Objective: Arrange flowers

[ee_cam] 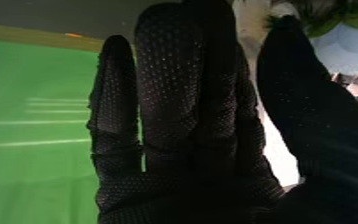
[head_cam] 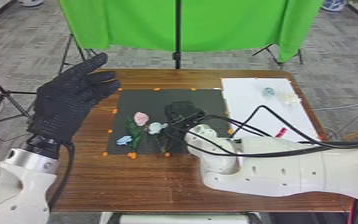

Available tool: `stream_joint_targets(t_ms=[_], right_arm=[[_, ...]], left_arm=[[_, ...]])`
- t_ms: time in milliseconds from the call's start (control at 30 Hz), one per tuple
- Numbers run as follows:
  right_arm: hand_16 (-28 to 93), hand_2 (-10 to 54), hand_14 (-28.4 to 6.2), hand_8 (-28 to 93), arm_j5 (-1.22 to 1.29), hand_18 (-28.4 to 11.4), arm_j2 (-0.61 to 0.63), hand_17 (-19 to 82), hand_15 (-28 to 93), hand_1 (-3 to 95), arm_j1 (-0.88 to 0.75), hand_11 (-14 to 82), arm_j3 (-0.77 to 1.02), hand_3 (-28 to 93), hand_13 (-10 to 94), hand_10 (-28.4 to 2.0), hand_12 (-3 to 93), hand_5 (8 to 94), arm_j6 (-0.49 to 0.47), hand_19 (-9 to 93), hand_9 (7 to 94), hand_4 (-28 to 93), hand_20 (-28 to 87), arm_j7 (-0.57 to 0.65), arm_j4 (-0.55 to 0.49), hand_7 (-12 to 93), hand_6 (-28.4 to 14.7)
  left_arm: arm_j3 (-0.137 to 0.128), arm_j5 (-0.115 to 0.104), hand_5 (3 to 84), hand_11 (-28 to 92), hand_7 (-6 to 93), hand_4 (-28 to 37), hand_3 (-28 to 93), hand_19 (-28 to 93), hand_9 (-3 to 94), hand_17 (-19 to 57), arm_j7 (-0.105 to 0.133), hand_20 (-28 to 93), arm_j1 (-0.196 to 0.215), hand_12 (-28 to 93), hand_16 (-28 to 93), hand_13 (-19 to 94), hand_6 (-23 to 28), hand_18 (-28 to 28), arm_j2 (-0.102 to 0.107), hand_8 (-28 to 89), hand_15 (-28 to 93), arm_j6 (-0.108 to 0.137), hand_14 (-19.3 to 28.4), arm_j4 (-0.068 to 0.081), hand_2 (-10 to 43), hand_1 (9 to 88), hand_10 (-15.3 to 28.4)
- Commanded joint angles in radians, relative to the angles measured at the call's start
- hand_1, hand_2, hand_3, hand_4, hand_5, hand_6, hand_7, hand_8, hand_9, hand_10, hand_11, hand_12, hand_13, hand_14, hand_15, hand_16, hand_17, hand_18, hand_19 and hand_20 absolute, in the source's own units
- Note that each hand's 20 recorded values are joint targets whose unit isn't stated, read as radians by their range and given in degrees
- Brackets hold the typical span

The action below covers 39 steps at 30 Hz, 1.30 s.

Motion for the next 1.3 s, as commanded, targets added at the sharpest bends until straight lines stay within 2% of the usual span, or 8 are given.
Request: stream_joint_targets(t_ms=[33,233,500,800,967,1133,1233,1300], right_arm=[[19,-9.5,-4.3,-13,-0.014,-17.1,0.027,36,57,41.2,-0.023,23.2,0.05,76,80,-8.1,23.3,65.4,-0.025,89,85.4,-28,-2,-0.031,-0.035,17,1.2],[18,-9.5,-4.6,-12,-0.018,-17.4,0.052,36,58,38.9,-0.025,26.0,0.086,77,80,-8.6,20.4,65.4,-0.002,88,84.4,-28,0,-0.035,-0.072,17,1.1],[18,-9.5,-4.8,-12,-0.009,-17.9,0.079,36,58,38.2,0.0,28.0,0.104,78,80,-9.2,17.4,65.3,0.007,88,83.8,-28,1,-0.029,-0.071,17,0.7],[17,-9.5,-6.1,-12,0.099,-18.2,0.24,36,57,37.3,-0.004,25.4,0.245,77,78,-10.2,16.3,63.8,-0.003,87,80.4,-28,2,-0.001,-0.076,16,-0.1],[17,-9.5,-6.6,-12,0.22,-18.5,0.317,36,56,35.8,-0.003,23.9,0.314,77,77,-10.7,15.7,62.1,-0.016,86,78.4,-27,1,0.049,-0.022,16,-1.1],[17,-9.5,-6.3,-11,0.288,-19.7,0.316,41,52,35.3,0.065,20.8,0.231,76,82,-13.3,14.6,57.4,-0.034,89,80.8,-26,-1,0.085,0.06,13,-2.4],[17,-9.5,-6.1,-11,0.297,-19.6,0.303,42,51,34.6,0.047,20.0,0.253,76,84,-13.6,14.4,52.6,-0.068,89,81.3,-26,-3,0.105,0.105,12,-2.6],[18,-9.5,-6.1,-11,0.314,-19.5,0.297,43,50,34.4,0.04,19.6,0.264,76,84,-13.7,14.3,48.6,-0.096,90,81.4,-26,-4,0.12,0.134,11,-3.1]], left_arm=[[-0.001,0.0,38.0,30,15.2,-21.8,77,56,34.3,-8.8,-0.034,28,0.012,12,-9,24,10.1,25.6,-0.031,-10,52,0.016,28.4,0.0,7.3,24.3,22.0],[-0.018,-0.001,38.0,30,15.3,-21.8,77,56,34.2,-8.8,-0.025,28,0.05,12,-9,24,10.0,25.6,-0.035,-10,52,0.032,28.4,-0.01,7.4,24.3,21.9],[-0.025,-0.002,38.0,30,15.2,-21.6,77,56,34.2,-8.9,-0.008,28,0.069,12,-9,24,10.1,25.6,-0.029,-10,52,0.042,28.4,-0.017,7.3,24.3,21.9],[-0.053,-0.002,38.0,30,15.2,-21.7,77,56,34.3,-8.8,0.016,28,0.13,12,-9,24,10.1,25.6,-0.03,-10,52,0.064,28.4,-0.033,7.3,24.3,22.0],[-0.05,0.006,38.0,30,15.2,-21.8,77,56,34.3,-8.8,-0.008,28,0.114,12,-9,24,10.1,25.6,-0.042,-10,52,0.055,28.4,-0.031,7.3,24.4,22.0],[-0.047,0.007,38.0,30,15.1,-21.9,77,56,34.2,-8.8,0.005,28,0.122,12,-9,24,10.1,25.6,-0.047,-10,52,0.064,28.4,-0.036,7.4,24.4,22.1],[-0.031,0.01,38.0,30,15.1,-21.9,77,56,34.3,-8.8,-0.014,28,0.09,12,-9,24,10.1,25.6,-0.053,-10,52,0.058,28.4,-0.029,7.4,24.4,22.0],[-0.028,0.009,38.0,30,15.1,-21.9,77,56,34.2,-8.8,-0.015,28,0.085,12,-9,24,10.1,25.6,-0.053,-10,52,0.059,28.4,-0.03,7.4,24.4,22.1]])
